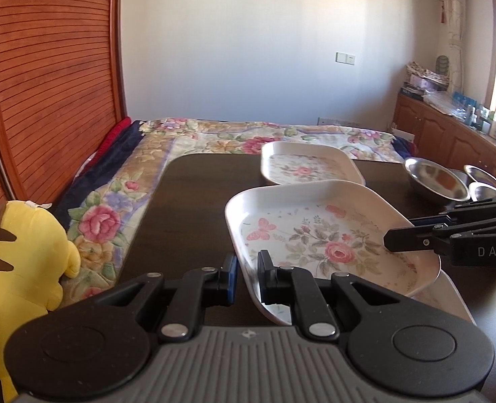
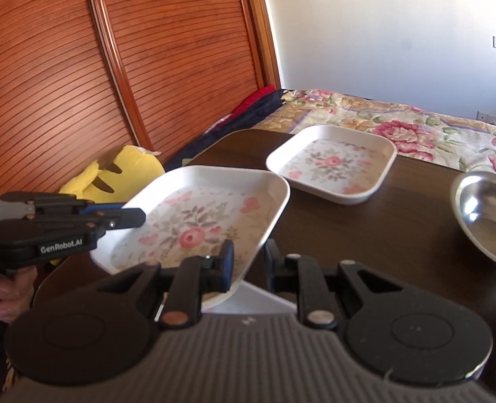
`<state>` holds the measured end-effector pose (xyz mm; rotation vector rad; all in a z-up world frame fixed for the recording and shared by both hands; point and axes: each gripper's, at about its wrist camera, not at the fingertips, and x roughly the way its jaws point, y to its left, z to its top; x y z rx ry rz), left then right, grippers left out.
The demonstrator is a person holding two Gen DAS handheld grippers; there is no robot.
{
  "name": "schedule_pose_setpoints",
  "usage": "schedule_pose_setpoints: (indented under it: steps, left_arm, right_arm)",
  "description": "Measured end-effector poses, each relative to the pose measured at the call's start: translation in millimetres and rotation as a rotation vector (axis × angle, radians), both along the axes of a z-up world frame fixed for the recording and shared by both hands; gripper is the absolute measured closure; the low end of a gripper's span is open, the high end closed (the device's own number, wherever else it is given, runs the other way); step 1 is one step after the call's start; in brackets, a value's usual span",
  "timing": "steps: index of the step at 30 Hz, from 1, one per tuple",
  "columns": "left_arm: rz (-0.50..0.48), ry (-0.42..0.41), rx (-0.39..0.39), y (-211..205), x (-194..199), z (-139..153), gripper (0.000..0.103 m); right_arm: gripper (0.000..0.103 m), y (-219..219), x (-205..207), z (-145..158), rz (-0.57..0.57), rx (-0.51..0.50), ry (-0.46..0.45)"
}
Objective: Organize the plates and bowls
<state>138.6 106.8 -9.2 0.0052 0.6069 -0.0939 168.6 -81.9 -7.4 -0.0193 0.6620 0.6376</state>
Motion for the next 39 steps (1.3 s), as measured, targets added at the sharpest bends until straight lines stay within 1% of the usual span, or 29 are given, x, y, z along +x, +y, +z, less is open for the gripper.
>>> schedule_pose_setpoints:
  steps: [11,17,26,30,35,39]
  left_arm:
    - [-0.037,0.001,0.004,-34.7,-30.0,-2.0,0.090]
    - [-0.050,0.002,0.014,-47.3,-41.9,-4.2,0.090]
    - [-0.068,0.016,0.027,-54.7,-53.9,-5.7,0.090]
    - [-0.074,0.010,0.044,-58.5,-58.1,-7.5,0.090]
    - [-0.082,0.017,0.049,-59.6,-59.5,-10.7,0.090]
    - [-0.077,0.026,0.051,-59.4,-59.2,-14.8,0.090]
  right_arm:
    - [0.082,-37.8,-35.2,-1.4,-0.012,0.006,-0.010]
    - [0.082,-50.0,-48.7,-5.6,-0.020,0.007,-0.009]
    - [0.082,-57.3,-64.1,-10.4,-0.021,0.009,-0.006]
    - [0.082,-59.6,-69.5,-13.1,-0.023,0.016,0.004]
    - [0.082,-57.7,-75.0,-13.8,-0.020,-0.016,-0.012]
    - [0.082,-60.1,-75.3,-16.0,-0.018,-0.011,-0.007]
